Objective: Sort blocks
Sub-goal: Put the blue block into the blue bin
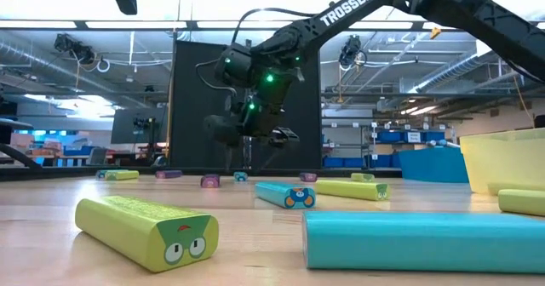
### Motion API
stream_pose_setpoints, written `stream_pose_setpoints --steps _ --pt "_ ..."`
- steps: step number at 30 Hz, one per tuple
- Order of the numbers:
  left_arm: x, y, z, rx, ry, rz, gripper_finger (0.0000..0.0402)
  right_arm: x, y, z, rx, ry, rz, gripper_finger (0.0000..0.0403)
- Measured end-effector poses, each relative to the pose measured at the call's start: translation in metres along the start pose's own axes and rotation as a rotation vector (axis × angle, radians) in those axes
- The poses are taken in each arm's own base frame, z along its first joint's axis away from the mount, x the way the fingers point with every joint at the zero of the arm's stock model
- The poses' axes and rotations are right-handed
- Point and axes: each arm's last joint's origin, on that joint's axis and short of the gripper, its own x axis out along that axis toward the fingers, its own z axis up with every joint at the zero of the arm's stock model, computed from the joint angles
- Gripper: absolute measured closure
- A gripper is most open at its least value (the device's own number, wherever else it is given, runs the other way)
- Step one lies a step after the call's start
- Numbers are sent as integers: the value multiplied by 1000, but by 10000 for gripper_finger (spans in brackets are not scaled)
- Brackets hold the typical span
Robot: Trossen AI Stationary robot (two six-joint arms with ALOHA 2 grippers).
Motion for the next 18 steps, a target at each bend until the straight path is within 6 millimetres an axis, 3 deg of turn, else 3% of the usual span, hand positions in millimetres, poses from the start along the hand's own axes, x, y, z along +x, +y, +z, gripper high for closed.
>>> stream_pose_setpoints --steps 5,12,18 --pt "0 0 0 0 1 1 235 -5 8 -1 -64 -41 -10 116" --pt "0 0 0 1 2 1 235 -31 18 10 -147 -59 -32 114" --pt "0 0 0 7 2 -7 235 -97 51 -16 -290 -191 -86 115"
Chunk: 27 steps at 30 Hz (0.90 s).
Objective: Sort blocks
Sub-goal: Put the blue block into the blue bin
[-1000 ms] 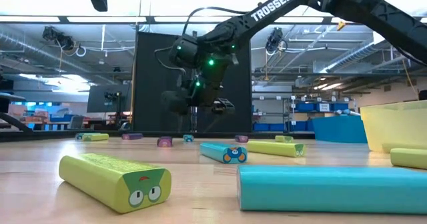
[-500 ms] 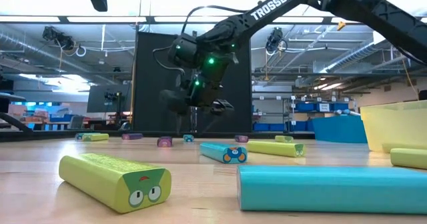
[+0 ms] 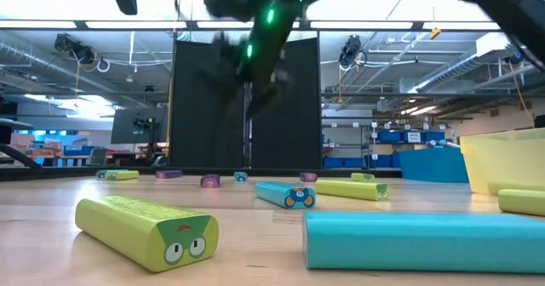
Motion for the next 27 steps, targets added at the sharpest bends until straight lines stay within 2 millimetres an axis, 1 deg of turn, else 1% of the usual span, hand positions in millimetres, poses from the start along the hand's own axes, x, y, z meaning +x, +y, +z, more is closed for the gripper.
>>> stream_pose_setpoints --steps 2,6,10,13,15,17,20,23,25,27 --pt "0 0 0 11 0 -1 235 -16 6 -7 -2 -16 1 119" --pt "0 0 0 13 1 -5 235 -33 10 -28 36 12 16 124" --pt "0 0 -2 20 20 -4 235 -49 16 -44 119 -1 60 117" --pt "0 0 -1 21 17 -5 235 -53 24 -48 97 -47 92 109" --pt "0 0 -1 21 14 -5 235 -52 26 -41 127 -109 95 106" --pt "0 0 -1 21 15 -5 235 -46 19 -25 199 -170 98 106" --pt "-1 0 -1 21 14 -5 235 -23 -3 -7 301 -173 91 107" --pt "-1 0 -1 17 11 -5 235 13 -23 0 346 -74 130 105" --pt "-1 0 -1 17 12 -5 235 34 -30 2 359 -7 153 100" --pt "-1 0 -1 17 13 -5 235 50 -33 5 369 43 146 94"
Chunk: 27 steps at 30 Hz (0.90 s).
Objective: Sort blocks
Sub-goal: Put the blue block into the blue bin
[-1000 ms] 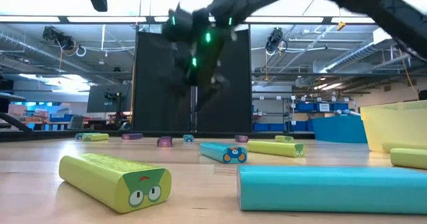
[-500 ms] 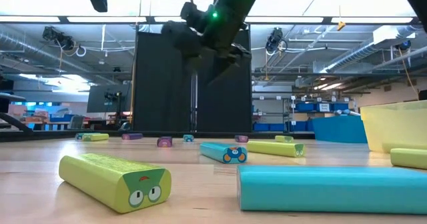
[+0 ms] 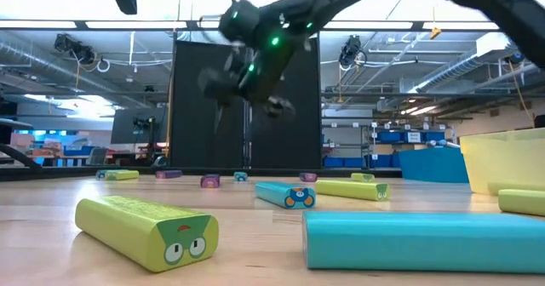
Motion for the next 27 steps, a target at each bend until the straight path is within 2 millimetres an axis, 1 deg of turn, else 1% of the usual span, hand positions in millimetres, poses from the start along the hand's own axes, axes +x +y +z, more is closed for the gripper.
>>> stream_pose_setpoints --steps 3,6,9,12,16,20,27 --pt "0 0 0 -2 1 0 235 16 -3 3 -15 37 -85 79" --pt "0 0 -1 -15 8 1 235 22 -1 11 -20 29 -159 59" --pt "0 0 -1 -16 11 2 235 28 3 17 -18 36 -170 35" --pt "0 0 -1 -16 11 2 235 40 6 14 -29 63 -187 10" --pt "0 0 -2 -16 15 3 235 52 5 6 -21 109 -227 8" --pt "0 0 -2 -14 20 3 235 55 2 1 6 138 -246 6" --pt "0 0 -3 -15 26 4 235 57 -1 -2 30 180 -232 3"
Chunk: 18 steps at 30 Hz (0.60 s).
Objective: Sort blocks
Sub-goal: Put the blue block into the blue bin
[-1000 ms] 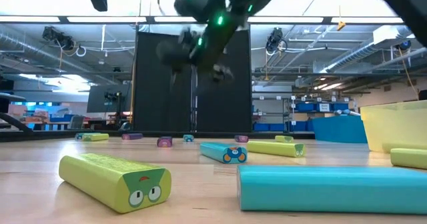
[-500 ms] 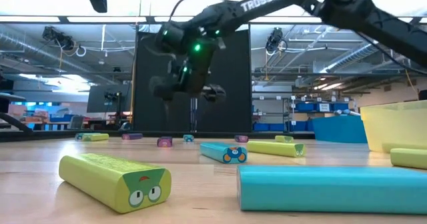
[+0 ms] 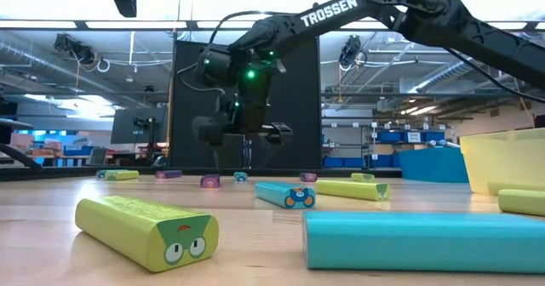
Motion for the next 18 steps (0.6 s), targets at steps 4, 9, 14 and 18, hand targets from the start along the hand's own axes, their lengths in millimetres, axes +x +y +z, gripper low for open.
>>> stream_pose_setpoints --steps 4,9,14,18 --pt "0 0 -1 0 7 2 235 4 -2 -4 0 20 -17 3" --pt "0 0 -1 -1 6 1 235 16 0 -8 13 28 -10 3" --pt "0 0 -1 -2 8 -4 235 20 2 -9 23 22 -3 13" --pt "0 0 -1 -2 8 -5 235 21 3 -10 31 18 2 36"
